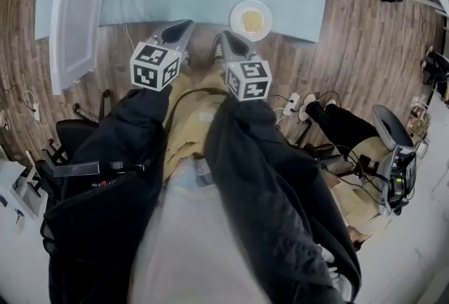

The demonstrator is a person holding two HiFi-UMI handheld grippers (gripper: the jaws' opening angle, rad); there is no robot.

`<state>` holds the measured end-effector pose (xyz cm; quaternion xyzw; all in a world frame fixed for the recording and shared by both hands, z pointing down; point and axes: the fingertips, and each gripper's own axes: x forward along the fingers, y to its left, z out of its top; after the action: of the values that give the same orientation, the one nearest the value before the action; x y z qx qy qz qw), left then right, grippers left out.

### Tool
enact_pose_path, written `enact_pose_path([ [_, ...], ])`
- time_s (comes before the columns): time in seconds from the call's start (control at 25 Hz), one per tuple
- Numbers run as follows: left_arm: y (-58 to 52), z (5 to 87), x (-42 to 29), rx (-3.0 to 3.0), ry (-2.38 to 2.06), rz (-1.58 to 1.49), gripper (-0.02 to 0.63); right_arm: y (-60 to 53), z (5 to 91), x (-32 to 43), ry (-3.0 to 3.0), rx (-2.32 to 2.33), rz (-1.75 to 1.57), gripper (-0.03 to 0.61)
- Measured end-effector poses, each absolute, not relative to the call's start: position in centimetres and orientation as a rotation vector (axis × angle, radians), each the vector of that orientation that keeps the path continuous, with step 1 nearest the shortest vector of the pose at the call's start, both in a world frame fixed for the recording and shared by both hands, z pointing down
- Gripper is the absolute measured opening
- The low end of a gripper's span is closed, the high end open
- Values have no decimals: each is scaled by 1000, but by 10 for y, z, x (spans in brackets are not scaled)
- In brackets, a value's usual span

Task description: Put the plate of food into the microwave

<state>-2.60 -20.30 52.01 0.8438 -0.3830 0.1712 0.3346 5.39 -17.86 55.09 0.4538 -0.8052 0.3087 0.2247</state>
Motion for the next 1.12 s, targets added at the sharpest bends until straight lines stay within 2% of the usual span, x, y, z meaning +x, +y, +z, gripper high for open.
enact_pose_path([
  [0.36,-192,567,35,2143,-900,556,-3,-183,618,159,-2083,1427,1123,-3],
  [0.76,-184,593,62,2087,-872,619,-4,-164,668,206,-1954,1496,1317,0],
  [1.12,-171,605,75,2059,-843,664,-4,-164,689,226,-1904,1571,1493,93],
])
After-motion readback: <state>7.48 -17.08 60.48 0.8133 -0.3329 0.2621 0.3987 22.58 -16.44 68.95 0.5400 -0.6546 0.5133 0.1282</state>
